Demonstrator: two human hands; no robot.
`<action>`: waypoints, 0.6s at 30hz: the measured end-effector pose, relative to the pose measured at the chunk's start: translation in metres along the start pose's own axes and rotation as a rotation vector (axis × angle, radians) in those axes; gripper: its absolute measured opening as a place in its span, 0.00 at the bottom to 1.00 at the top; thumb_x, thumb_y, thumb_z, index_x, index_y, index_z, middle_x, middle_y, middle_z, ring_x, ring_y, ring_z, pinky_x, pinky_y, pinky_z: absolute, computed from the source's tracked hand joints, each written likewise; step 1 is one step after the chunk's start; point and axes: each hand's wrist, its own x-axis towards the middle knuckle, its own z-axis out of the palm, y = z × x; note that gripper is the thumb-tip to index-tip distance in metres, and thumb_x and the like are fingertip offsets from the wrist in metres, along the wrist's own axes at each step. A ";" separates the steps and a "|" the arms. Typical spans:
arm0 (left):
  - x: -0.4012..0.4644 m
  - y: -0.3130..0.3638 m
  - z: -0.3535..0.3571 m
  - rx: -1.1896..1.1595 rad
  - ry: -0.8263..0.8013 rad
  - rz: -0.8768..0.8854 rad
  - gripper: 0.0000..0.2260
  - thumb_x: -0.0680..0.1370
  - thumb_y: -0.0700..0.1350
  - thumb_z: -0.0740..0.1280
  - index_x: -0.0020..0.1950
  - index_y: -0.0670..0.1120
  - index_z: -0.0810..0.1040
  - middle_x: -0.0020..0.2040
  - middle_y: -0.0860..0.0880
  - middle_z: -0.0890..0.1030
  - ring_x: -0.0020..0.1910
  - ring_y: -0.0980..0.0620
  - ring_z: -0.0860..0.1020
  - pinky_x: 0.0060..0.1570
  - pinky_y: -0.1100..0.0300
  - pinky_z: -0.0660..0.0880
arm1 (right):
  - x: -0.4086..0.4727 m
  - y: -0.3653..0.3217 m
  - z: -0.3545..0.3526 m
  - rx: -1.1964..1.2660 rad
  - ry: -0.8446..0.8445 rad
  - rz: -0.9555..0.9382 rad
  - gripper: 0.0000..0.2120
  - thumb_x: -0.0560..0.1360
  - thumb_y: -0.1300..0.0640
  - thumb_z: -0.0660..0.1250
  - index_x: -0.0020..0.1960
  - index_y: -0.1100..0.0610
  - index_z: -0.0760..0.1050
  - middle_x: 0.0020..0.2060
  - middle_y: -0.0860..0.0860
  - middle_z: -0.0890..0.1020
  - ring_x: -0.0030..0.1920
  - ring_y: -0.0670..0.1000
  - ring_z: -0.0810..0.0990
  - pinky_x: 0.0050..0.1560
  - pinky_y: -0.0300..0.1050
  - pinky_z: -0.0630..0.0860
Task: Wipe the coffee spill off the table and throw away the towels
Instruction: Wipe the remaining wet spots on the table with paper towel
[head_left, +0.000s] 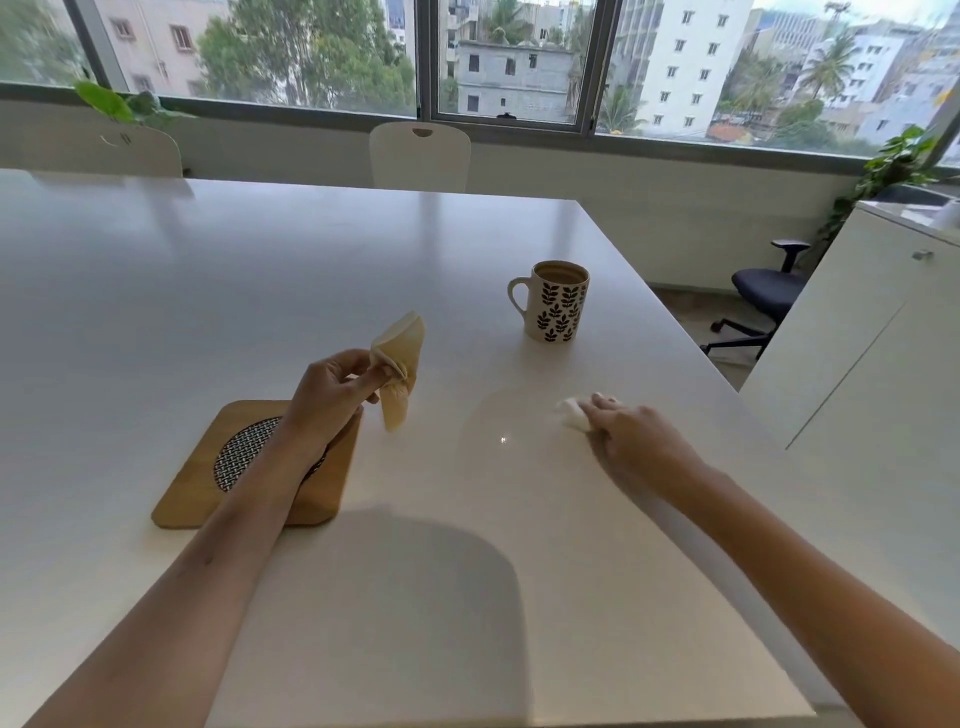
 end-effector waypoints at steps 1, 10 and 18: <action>0.000 0.000 0.000 0.005 0.000 0.003 0.02 0.73 0.47 0.71 0.40 0.52 0.83 0.35 0.55 0.80 0.31 0.59 0.75 0.33 0.64 0.68 | 0.011 0.001 0.000 -0.030 0.003 0.013 0.17 0.76 0.58 0.54 0.60 0.60 0.76 0.60 0.58 0.79 0.59 0.58 0.78 0.59 0.48 0.73; 0.003 -0.002 -0.001 0.007 0.002 0.003 0.02 0.74 0.46 0.71 0.41 0.52 0.83 0.35 0.55 0.81 0.32 0.58 0.76 0.35 0.65 0.70 | 0.066 -0.053 0.019 0.173 -0.026 -0.180 0.21 0.73 0.70 0.57 0.64 0.59 0.74 0.60 0.59 0.79 0.61 0.58 0.76 0.64 0.51 0.70; 0.001 -0.001 -0.003 0.012 0.010 0.002 0.05 0.73 0.46 0.71 0.38 0.54 0.83 0.31 0.57 0.79 0.30 0.59 0.75 0.31 0.62 0.68 | -0.018 -0.103 0.023 0.301 -0.201 -0.618 0.29 0.70 0.74 0.57 0.65 0.53 0.73 0.68 0.54 0.71 0.70 0.51 0.66 0.73 0.47 0.59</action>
